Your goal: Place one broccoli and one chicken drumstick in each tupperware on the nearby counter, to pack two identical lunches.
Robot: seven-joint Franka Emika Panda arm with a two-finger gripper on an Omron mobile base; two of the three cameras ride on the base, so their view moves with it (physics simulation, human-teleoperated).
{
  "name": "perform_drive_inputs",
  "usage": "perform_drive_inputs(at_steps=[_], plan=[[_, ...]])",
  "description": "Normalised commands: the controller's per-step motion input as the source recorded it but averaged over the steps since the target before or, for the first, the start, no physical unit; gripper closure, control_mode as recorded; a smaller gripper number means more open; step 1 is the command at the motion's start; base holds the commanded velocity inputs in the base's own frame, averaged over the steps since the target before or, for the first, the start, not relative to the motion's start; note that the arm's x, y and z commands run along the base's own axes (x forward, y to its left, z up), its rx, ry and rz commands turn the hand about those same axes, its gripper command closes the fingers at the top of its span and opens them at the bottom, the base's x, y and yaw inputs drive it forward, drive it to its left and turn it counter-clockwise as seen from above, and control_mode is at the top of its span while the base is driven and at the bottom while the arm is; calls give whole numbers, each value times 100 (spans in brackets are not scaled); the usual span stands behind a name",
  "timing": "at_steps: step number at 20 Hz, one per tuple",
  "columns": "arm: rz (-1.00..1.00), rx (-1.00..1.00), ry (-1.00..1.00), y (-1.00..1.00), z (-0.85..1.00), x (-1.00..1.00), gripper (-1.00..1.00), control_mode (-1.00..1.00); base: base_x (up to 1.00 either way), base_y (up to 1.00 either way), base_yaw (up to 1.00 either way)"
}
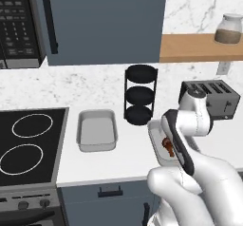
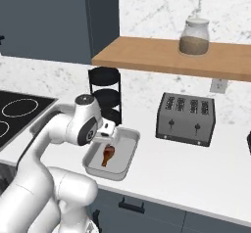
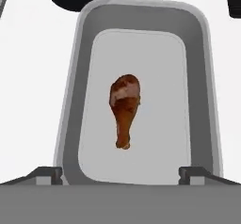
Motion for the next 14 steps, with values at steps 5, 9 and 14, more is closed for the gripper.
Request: perform_drive_inputs(at_steps=[5, 9, 14], plan=[[0, -1, -2, 0, 0, -20, -100, 100, -80, -22, -4], [0, 0, 0, 0, 0, 0, -100, 100, -65, -90, -14], [0, 0, 0, 0, 0, 0, -100, 100, -21, -100, -11]])
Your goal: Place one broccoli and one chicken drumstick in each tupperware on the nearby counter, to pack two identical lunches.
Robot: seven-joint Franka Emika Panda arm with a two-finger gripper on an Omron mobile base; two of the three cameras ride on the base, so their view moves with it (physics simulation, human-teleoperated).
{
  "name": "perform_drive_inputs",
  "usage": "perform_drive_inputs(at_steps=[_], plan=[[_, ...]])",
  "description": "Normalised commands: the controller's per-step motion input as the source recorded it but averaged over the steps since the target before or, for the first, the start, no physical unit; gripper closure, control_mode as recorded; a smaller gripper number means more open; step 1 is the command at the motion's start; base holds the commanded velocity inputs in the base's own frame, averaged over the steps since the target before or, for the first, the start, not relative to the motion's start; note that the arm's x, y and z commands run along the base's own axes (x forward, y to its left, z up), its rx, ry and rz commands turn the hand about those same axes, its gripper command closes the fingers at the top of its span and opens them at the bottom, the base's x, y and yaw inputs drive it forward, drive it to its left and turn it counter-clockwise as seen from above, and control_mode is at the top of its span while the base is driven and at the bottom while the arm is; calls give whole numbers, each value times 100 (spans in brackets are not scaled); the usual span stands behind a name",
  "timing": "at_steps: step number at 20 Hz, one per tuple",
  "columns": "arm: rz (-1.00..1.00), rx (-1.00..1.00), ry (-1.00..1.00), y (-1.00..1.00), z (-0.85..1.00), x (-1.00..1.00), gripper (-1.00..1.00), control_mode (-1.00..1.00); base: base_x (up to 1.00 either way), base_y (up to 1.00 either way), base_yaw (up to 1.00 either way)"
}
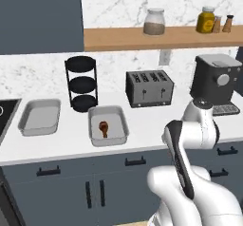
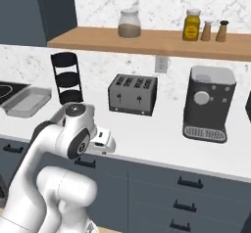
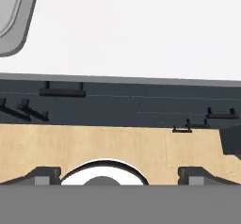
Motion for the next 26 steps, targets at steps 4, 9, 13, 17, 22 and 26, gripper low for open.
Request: perform_drive_inputs(at_steps=[4, 9, 13, 17, 22, 26], plan=[[0, 0, 0, 0, 0, 0, -100, 100, -48, -100, -6], [0, 0, 0, 0, 0, 0, -100, 100, -99, -100, -3], [0, 0, 0, 0, 0, 0, -100, 100, -81, -100, -5], [0, 0, 0, 0, 0, 0, -100, 100, -10, -100, -5], [0, 0, 0, 0, 0, 0, -100, 100, 0, -100, -1], [0, 0, 0, 0, 0, 0, -100, 100, 0, -100, 0]])
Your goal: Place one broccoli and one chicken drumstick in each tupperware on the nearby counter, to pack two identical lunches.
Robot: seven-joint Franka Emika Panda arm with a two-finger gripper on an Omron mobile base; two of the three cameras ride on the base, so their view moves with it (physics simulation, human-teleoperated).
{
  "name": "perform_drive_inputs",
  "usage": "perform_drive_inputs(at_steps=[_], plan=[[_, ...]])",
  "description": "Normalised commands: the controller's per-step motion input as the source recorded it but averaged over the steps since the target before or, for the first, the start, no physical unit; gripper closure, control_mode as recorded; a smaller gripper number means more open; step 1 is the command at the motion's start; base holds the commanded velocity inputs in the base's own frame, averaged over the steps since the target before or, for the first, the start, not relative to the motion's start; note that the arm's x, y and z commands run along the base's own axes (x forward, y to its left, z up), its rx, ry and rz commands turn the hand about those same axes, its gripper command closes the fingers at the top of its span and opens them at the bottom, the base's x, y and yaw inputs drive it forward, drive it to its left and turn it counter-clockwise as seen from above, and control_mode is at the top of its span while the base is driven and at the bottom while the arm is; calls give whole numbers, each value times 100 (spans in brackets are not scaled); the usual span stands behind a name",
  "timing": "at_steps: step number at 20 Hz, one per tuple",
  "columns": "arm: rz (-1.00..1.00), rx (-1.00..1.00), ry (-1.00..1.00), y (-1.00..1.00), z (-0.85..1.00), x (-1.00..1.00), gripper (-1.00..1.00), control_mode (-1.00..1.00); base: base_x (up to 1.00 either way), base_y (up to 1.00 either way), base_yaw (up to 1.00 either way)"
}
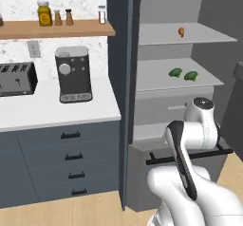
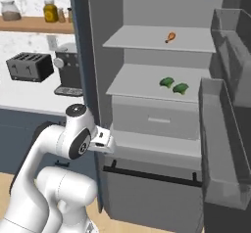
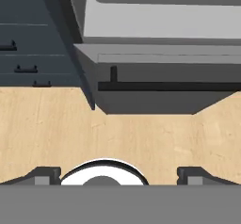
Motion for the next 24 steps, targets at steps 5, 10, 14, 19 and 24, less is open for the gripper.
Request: perform_drive_inputs(at_steps=[5, 10, 14, 19, 24], plan=[[0, 0, 0, 0, 0, 0, -100, 100, 21, -81, 0], [0, 0, 0, 0, 0, 0, -100, 100, 72, -29, 0], [0, 0, 0, 0, 0, 0, -100, 100, 94, 0, 0], [0, 0, 0, 0, 0, 0, -100, 100, 80, -1, -1], [-5, 1, -7, -16, 0, 36, -100, -100, 0, 0, 0]])
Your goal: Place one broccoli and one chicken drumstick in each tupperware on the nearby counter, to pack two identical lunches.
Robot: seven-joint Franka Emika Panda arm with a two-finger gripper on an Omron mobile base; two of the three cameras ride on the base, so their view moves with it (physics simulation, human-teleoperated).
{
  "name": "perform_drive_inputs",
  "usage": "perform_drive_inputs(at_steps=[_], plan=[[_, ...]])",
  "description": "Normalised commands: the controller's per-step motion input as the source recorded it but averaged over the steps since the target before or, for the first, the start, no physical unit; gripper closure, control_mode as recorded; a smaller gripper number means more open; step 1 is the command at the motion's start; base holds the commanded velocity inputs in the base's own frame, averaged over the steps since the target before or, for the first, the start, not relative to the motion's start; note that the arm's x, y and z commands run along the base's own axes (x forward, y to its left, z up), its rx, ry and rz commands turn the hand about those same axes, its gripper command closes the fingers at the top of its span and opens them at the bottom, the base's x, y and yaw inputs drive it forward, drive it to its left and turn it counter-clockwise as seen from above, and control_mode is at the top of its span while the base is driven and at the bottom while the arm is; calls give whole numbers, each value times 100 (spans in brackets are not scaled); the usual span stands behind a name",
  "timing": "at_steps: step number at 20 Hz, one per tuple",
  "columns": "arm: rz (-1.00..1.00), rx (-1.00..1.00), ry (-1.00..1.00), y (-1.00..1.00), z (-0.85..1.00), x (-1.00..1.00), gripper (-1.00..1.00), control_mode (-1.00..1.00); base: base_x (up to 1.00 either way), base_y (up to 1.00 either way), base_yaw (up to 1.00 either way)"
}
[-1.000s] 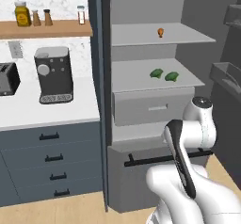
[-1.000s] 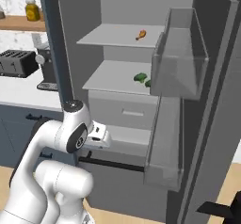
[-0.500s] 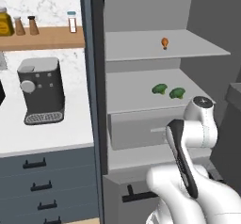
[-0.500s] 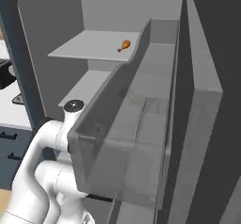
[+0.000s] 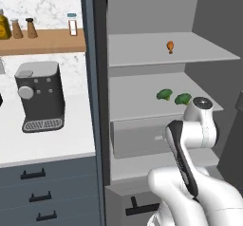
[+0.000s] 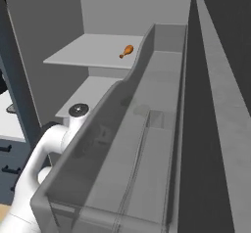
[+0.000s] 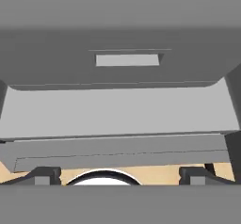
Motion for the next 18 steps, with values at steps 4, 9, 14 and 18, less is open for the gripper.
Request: perform_drive_inputs(at_steps=[4, 9, 14, 18], plan=[[-14, 5, -13, -10, 6, 28, -100, -100, 0, 0, 0], [-22, 9, -21, -12, 36, 18, -100, -100, 0, 0, 0], [-21, 2, -22, -18, 18, 33, -100, -100, 0, 0, 0], [-22, 0, -17, -25, 9, 55, -100, -100, 0, 0, 0]])
